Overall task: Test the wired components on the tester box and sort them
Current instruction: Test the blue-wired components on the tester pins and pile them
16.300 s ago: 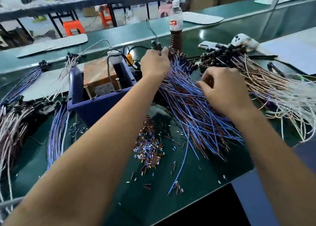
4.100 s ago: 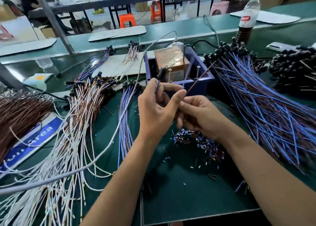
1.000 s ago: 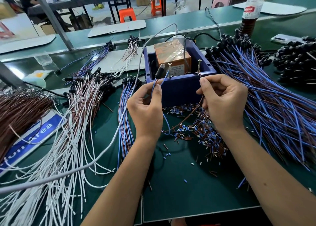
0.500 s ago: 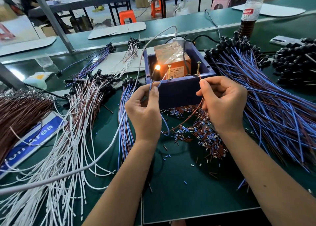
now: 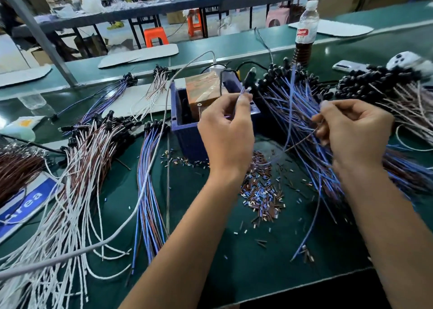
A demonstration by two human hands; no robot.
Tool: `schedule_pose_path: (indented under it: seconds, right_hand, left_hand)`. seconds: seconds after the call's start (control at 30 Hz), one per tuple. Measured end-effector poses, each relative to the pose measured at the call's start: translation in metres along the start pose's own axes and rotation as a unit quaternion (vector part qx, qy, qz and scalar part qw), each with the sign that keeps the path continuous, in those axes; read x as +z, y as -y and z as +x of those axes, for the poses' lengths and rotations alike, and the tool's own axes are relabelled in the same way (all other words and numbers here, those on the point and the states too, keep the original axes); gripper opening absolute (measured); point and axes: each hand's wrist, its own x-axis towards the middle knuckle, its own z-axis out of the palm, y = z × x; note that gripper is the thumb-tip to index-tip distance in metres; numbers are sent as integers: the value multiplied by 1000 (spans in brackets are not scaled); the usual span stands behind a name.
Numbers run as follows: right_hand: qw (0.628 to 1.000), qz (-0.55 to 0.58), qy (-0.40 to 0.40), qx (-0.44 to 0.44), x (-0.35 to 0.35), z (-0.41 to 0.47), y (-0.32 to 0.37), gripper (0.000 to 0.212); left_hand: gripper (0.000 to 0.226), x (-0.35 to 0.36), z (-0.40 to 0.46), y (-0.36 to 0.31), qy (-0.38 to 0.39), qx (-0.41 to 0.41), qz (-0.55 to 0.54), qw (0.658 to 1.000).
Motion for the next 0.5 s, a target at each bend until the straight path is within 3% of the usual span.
schedule_pose_path:
  seconds: [0.07,0.13,0.23,0.33,0.43,0.5]
  right_hand:
    - [997,-9,-75,23,-29,20,10,8]
    - [985,-55,-163,0,-55,35,22,1]
    - [948,-210,-196,-135,-73,36,38,8]
    - [888,-342,-6,-306,-69,22,46,23]
    - [874,-392,192,-214,-61,9,49,43]
    - [876,-385,232,-173,-65,9,49,36]
  left_hand:
    - [21,24,5,-8,18,-41,-18,999]
    - [26,47,9,-13,60,-132,-71,987]
    - [33,77,13,-19,126,-287,-156,937]
    - [37,104,14,-28,179,-372,-258,873]
    - [34,121,17,-38,195,-416,-364,810]
    - [30,126,21,-42,188,-413,-407,793]
